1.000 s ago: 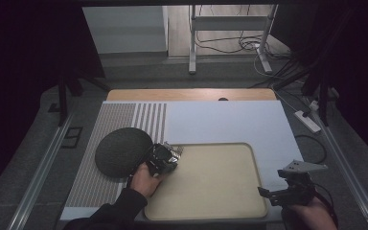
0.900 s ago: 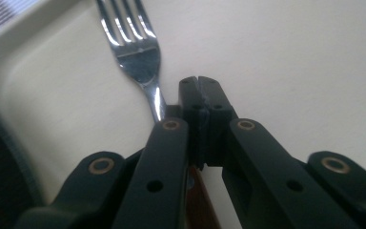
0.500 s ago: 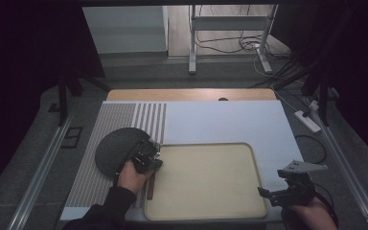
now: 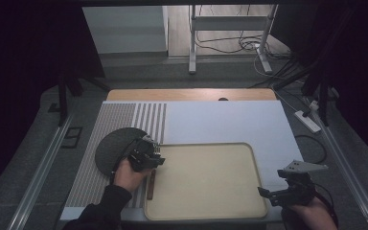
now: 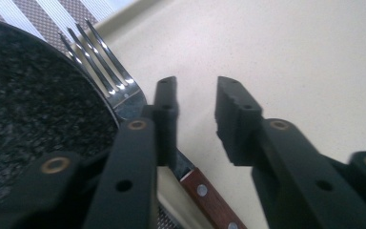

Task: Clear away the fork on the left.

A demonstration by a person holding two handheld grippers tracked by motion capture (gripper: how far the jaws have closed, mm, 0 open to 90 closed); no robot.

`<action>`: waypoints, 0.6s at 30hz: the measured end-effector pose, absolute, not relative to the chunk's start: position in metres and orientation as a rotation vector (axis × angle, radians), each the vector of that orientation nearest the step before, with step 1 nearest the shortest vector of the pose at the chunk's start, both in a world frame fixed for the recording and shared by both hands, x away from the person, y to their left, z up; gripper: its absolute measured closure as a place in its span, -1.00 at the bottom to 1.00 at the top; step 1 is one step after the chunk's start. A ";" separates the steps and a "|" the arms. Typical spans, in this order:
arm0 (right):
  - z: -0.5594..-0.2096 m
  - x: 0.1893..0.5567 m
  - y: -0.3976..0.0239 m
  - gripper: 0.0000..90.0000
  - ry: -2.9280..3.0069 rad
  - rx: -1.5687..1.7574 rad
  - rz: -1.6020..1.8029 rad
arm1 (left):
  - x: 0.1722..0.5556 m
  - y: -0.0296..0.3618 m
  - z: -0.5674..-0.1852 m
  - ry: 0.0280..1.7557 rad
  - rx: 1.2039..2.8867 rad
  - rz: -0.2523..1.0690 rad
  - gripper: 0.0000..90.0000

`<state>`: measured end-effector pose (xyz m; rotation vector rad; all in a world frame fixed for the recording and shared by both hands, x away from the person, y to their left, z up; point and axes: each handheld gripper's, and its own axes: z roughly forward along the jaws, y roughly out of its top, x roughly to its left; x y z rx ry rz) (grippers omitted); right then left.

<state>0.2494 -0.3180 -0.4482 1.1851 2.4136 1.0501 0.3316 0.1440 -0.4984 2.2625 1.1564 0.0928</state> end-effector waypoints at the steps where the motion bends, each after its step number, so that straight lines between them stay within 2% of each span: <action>1: -0.448 0.249 -0.318 -0.98 2.412 1.186 1.052 | 0.331 0.146 -0.497 1.156 2.251 0.098 0.43; 11: -0.448 0.250 -0.318 -0.98 2.410 1.193 1.048 | 0.325 0.167 -0.489 1.095 2.178 0.108 -0.35; 18: -0.448 0.250 -0.318 -0.98 2.409 1.195 1.049 | 0.319 0.177 -0.483 1.090 2.137 0.112 -0.73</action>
